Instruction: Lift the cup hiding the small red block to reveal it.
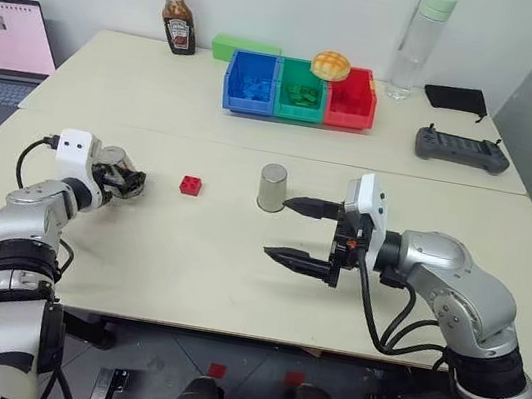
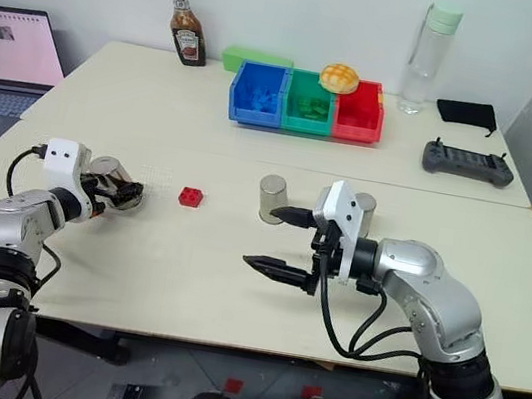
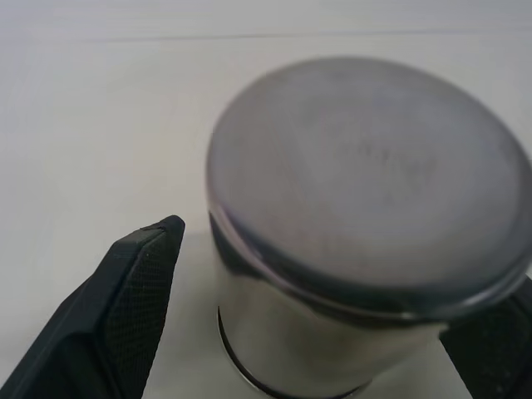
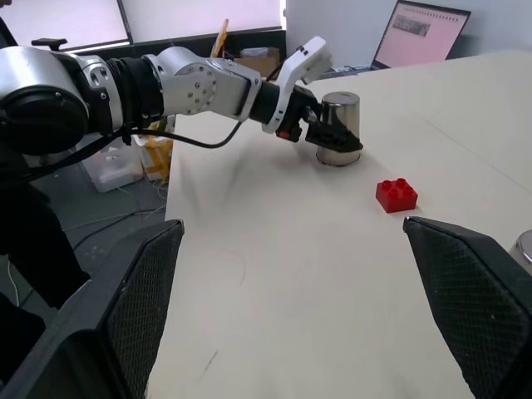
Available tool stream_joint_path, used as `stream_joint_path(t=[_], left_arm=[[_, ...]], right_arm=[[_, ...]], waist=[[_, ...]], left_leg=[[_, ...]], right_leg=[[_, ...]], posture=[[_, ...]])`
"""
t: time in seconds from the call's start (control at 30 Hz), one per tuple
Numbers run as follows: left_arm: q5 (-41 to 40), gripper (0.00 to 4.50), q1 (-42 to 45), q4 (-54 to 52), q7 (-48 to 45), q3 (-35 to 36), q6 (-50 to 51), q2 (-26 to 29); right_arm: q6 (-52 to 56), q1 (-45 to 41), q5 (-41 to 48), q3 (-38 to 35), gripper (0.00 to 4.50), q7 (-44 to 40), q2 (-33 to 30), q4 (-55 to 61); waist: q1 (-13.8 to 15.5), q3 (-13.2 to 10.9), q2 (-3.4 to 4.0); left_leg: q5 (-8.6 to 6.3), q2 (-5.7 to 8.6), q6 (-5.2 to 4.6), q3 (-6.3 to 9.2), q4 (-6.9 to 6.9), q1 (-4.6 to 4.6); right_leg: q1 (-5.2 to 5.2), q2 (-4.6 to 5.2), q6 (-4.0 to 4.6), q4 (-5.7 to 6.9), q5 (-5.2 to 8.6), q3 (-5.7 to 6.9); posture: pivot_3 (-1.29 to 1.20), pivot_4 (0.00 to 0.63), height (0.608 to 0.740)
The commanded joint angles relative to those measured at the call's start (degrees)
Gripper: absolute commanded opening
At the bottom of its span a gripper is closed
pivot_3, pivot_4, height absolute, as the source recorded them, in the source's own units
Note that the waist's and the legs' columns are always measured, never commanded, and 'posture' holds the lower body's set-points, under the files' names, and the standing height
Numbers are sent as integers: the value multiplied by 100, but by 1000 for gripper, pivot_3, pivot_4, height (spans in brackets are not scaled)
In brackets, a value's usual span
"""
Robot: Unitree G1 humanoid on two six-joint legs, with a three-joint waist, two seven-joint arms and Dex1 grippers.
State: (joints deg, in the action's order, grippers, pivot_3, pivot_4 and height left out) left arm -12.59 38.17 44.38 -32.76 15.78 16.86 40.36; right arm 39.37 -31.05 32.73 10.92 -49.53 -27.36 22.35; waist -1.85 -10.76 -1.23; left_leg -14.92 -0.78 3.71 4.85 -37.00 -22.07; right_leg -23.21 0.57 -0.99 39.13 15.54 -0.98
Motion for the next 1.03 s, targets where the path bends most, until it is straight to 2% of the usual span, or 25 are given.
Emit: stream_joint_path(t=[0.03,0.2,0.33,0.47,0.53,0.73,1.03], left_arm=[[-100,4454,-170,-1130,60,181,-117,173],[-398,4454,-744,-2821,-53,237,545,231],[-525,4454,-1514,-4218,-174,253,1376,544],[-888,4454,-2304,-5276,-469,584,2086,885],[-1368,4454,-2652,-5694,-843,888,2514,1049],[-1781,4454,-3486,-6218,-1367,1322,3041,1478],[-1763,4454,-3960,-6443,-1594,1537,2694,1495]], right_arm=[[-17,-125,69,-138,4500,86,11,255],[-65,-174,45,-253,4500,217,2,269],[-2,-148,77,-419,4500,446,25,292],[163,-25,166,-552,4500,522,-91,344],[272,41,179,-602,4500,489,-230,354],[600,114,340,-706,4500,269,-674,339],[442,157,289,-651,4500,26,-897,263]], waist=[[1,0,0],[1,0,0],[-29,0,0],[-32,0,0],[-21,0,0],[-2,-2,3],[-1,-2,3]], left_leg=[[0,0,0,0,0,0],[0,0,1,-1,0,0],[0,-1,1,-5,2,2],[0,-3,0,-3,5,3],[0,-2,0,-4,5,4],[0,-2,0,-7,4,6],[0,-6,-1,-9,4,8]], right_leg=[[0,1,0,0,0,0],[0,4,0,1,0,-2],[0,5,0,-1,0,-8],[-1,4,0,-1,0,-5],[0,3,0,-1,1,-5],[1,2,-1,-3,2,-8],[1,-3,-3,-5,3,-8]], posture=[[0,150,740],[0,150,740],[0,150,740],[0,150,740],[0,150,740],[0,150,740],[0,150,740]])
